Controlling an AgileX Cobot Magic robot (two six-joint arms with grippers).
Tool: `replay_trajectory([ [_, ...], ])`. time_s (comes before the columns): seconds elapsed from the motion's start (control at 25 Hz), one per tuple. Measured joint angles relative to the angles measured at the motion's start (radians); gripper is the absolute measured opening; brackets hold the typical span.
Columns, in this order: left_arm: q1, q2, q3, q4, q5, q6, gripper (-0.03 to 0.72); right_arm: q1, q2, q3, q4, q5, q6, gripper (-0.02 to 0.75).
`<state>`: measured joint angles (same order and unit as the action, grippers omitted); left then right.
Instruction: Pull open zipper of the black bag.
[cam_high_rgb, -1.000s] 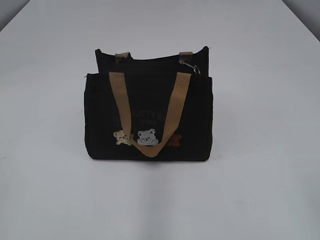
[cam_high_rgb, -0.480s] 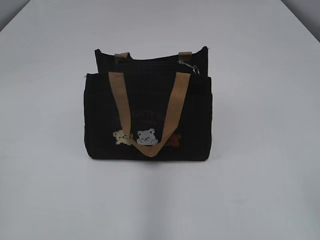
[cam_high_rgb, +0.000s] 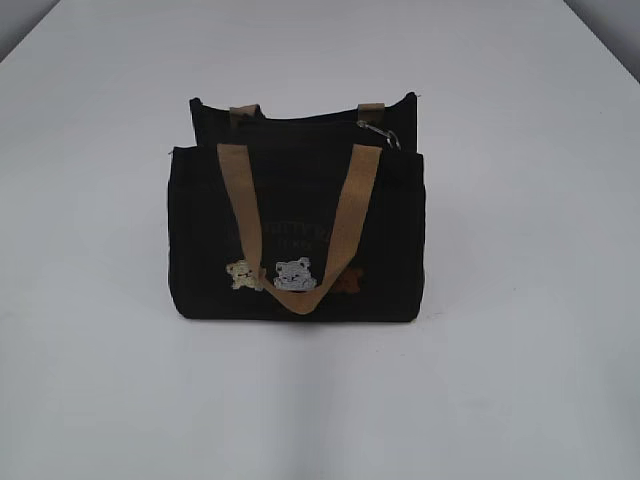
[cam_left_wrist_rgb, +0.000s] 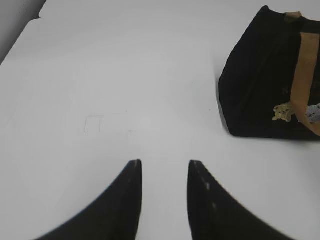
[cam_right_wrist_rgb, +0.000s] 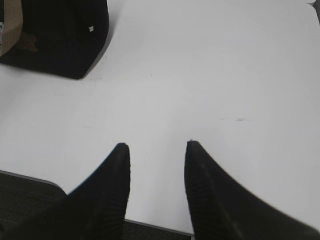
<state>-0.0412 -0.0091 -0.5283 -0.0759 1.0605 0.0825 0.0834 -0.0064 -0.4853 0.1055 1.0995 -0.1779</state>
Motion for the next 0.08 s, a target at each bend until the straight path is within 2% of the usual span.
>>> replay_trajectory([
  [0.08, 0.0, 0.0, 0.0, 0.0, 0.0, 0.0, 0.235, 0.0, 0.0, 0.0, 0.0, 0.0, 0.0, 0.294],
])
